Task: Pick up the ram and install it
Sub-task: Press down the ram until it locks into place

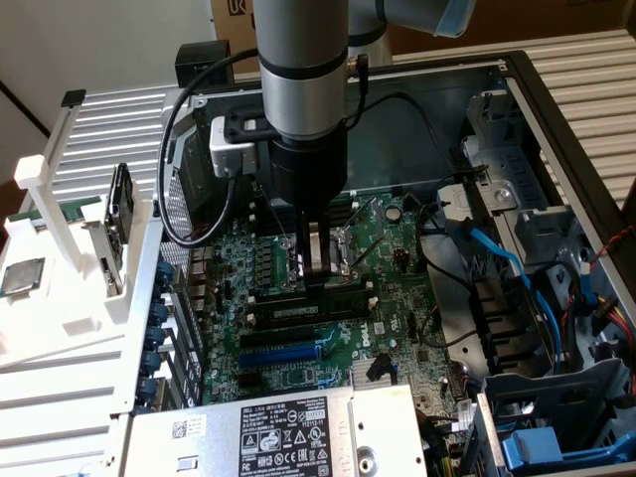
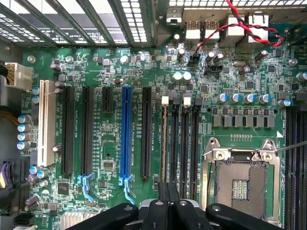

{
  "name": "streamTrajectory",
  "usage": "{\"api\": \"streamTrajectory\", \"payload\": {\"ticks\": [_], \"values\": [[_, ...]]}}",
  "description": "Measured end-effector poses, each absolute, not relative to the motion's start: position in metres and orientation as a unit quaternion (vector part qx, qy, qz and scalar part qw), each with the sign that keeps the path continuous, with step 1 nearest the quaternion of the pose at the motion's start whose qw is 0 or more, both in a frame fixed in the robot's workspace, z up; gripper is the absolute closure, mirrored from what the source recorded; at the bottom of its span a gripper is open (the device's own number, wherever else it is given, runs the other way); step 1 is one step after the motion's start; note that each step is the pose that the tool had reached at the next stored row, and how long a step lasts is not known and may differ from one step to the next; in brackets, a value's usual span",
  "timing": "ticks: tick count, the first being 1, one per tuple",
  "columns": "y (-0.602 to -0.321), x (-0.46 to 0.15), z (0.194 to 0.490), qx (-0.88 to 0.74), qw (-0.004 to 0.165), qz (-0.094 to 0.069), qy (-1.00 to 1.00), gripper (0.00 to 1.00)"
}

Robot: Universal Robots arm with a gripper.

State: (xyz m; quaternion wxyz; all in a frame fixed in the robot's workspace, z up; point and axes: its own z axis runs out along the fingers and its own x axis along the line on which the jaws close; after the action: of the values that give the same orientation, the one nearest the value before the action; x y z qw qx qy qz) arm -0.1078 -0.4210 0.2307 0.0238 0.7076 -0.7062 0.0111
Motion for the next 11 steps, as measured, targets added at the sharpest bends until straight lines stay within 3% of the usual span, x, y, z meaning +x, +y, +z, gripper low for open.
{"api": "streamTrajectory", "payload": {"ticks": [11], "values": [[-0.4233,-0.1095,0.2308,0.712,0.021,0.009,-0.701,0.9]]}}
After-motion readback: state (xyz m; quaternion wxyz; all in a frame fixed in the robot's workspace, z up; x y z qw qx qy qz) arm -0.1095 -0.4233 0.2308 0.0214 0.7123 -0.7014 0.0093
